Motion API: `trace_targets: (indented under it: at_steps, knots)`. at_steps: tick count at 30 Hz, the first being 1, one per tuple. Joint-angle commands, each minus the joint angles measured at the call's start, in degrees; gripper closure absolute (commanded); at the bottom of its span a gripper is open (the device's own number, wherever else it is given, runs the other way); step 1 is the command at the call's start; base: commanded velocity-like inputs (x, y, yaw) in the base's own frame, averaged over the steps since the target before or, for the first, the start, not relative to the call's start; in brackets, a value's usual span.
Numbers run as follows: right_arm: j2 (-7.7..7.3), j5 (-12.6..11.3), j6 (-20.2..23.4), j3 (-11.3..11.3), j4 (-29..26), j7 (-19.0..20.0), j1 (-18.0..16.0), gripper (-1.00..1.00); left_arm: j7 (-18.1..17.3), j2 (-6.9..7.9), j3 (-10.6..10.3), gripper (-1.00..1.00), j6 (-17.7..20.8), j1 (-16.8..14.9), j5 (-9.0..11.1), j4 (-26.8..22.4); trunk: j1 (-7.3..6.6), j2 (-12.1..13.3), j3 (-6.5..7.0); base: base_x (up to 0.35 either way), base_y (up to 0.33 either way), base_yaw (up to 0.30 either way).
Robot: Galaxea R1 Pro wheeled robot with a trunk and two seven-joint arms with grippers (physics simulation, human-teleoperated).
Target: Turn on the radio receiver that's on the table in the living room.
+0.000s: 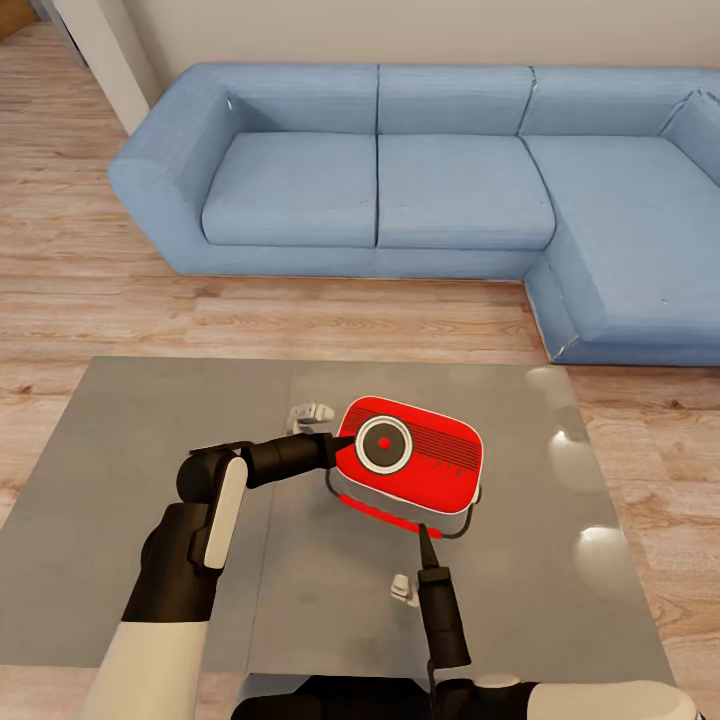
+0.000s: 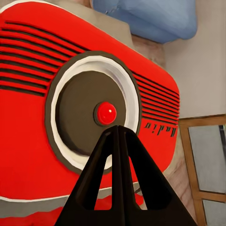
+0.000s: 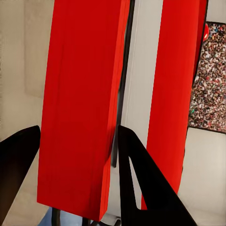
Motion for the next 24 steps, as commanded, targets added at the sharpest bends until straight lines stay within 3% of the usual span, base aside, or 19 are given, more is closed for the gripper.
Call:
trace_targets:
  at_steps: [1,19,22,24]
  knots:
    - [0.0,0.2,0.0,0.0,0.0,0.0,0.0,1.0,0.0,0.0,0.0,1.0,0.0,0.0,0.0,0.0,0.0,0.0,0.0,0.0,0.0,0.0]
    - [0.23,0.2,-0.3,0.1,0.0,0.0,0.0,1.0,0.1,0.0,-0.1,1.0,0.8,0.0,-0.2,0.4,0.0,0.0,0.0,0.0,0.0,0.0]
    - [0.17,0.2,-0.2,0.1,0.0,0.0,0.0,1.0,0.1,0.0,-1.1,1.0,0.9,-0.7,0.0,1.0,0.0,0.0,0.0,0.0,0.0,0.0]
    - [0.19,0.2,-0.2,0.2,0.0,0.0,0.0,1.0,0.1,0.0,-3.0,1.0,0.9,-2.5,0.1,3.5,0.0,0.0,0.0,0.0,0.0,0.0]
